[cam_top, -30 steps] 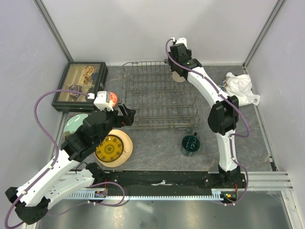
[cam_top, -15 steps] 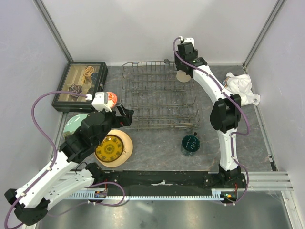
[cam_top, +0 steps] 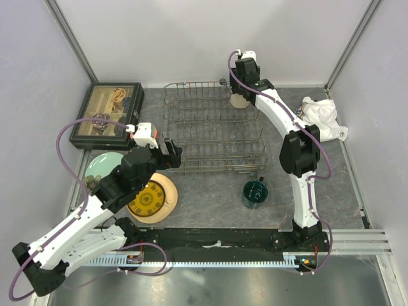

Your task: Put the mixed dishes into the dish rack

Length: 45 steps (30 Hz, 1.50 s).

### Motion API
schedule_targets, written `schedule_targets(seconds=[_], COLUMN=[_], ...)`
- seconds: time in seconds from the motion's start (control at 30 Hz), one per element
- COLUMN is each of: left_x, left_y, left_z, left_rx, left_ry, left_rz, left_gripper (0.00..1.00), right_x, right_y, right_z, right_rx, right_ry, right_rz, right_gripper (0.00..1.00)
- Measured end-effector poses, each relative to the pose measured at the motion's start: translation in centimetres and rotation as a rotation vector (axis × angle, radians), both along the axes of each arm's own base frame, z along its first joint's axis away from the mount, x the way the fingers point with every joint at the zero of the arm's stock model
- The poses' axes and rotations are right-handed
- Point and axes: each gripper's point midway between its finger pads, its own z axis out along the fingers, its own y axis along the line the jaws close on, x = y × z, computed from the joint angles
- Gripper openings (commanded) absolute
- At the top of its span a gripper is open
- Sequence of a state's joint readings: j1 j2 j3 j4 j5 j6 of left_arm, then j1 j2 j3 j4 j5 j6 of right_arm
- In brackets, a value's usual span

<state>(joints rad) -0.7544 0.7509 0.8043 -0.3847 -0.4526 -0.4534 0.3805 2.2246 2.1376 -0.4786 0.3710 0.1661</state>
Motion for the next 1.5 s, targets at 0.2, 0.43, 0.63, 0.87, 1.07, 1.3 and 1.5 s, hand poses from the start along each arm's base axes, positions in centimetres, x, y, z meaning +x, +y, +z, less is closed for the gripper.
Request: schedule_targets(seconds=[0.2,0.43,0.63,0.87,1.07,1.3,1.5], left_x=[1.6,2.4,2.7,3.0,3.1,3.0,3.0], left_y=[-1.1,-1.9,-2.0,-2.3,-2.4,-2.4,-2.5], left_z=[-1.3,-2.6,-4.0,-5.2,-5.4,-5.5,-5.9], left_rx=[0.047,0.077,0.103,0.131,0.134,0.136,0.135], left_ry=[0.008,0.023,0.032,0.06,0.065,0.072,0.084], left_rz=[0.003,-0.005,-0.01,-0.013,-0.013,-0.016,-0.021], left_gripper=[0.99,0.99,0.99,0.99,0.99,0.99,0.99], right_x=[0.3,0.8,1.1,1.5,1.7,2.6,3.7], right_y=[0.2,0.4,0.5,0.4,-0.2,-1.3,-1.7], right_z=[-0.4,0.1,-0.8,-3.6,-4.4,-5.1,-5.4], right_rx=[0.001,0.008,-0.001,-0.027,-0.038,-0.041,-0.041], right_ry=[-0.009,-0.04,-0.035,0.007,0.02,0.016,0.002], right_rz=[0.009,0.014,0.018,0.02,0.014,-0.008,-0.015], right_gripper=[0.0,0.0,0.0,0.0,0.0,0.0,0.0])
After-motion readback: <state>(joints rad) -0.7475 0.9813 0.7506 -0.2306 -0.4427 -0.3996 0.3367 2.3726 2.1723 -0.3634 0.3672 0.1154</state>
